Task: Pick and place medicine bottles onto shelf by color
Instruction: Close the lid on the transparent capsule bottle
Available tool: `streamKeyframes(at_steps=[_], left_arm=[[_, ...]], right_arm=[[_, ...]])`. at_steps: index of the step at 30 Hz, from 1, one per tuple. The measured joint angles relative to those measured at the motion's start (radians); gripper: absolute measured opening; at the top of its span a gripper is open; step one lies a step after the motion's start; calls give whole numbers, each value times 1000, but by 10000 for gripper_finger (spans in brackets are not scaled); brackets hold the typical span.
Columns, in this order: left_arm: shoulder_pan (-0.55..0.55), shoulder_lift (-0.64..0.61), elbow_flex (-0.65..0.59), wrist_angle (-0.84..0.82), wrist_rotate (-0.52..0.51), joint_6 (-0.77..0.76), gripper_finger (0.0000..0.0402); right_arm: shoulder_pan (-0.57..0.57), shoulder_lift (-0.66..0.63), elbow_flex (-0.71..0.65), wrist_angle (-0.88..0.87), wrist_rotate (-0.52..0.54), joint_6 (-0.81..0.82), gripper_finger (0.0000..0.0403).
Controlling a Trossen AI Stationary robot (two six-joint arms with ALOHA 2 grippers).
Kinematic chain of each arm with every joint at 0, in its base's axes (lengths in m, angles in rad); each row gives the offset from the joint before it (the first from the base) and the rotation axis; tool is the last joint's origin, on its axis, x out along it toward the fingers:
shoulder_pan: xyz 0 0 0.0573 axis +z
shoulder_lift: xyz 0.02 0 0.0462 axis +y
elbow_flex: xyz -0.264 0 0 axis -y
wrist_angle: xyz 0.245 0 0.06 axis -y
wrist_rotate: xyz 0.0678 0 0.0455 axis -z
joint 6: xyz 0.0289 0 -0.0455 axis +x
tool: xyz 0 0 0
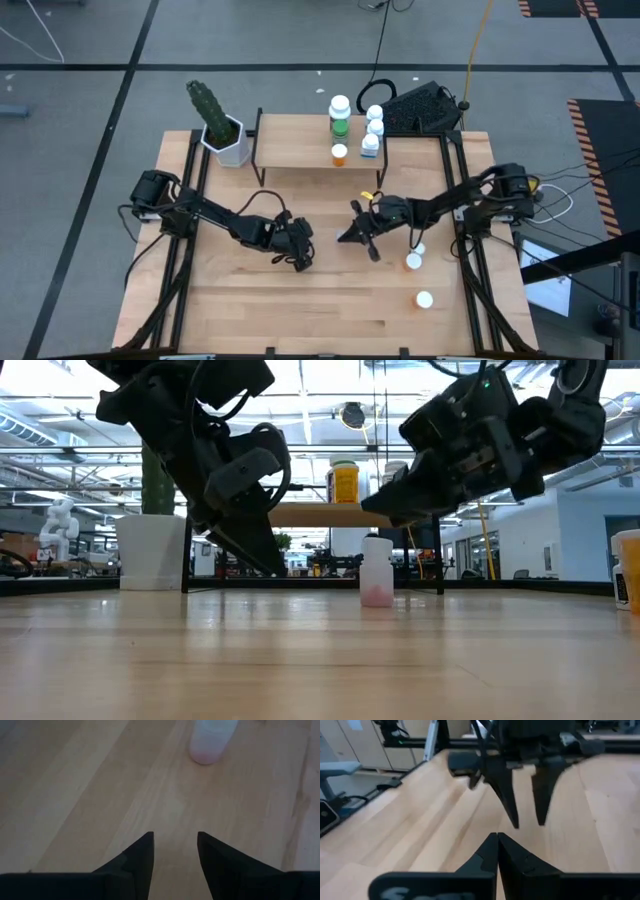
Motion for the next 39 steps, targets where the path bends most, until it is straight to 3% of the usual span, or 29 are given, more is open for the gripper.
streamKeyframes(at_steps=[30, 39], left_arm=[[0, 0, 0, 4, 0, 4, 152], [0, 0, 0, 5, 0, 9, 152]], right_arm=[[-49, 42, 0, -46, 0, -19, 0], [-49, 145, 4, 55, -30, -6, 0]])
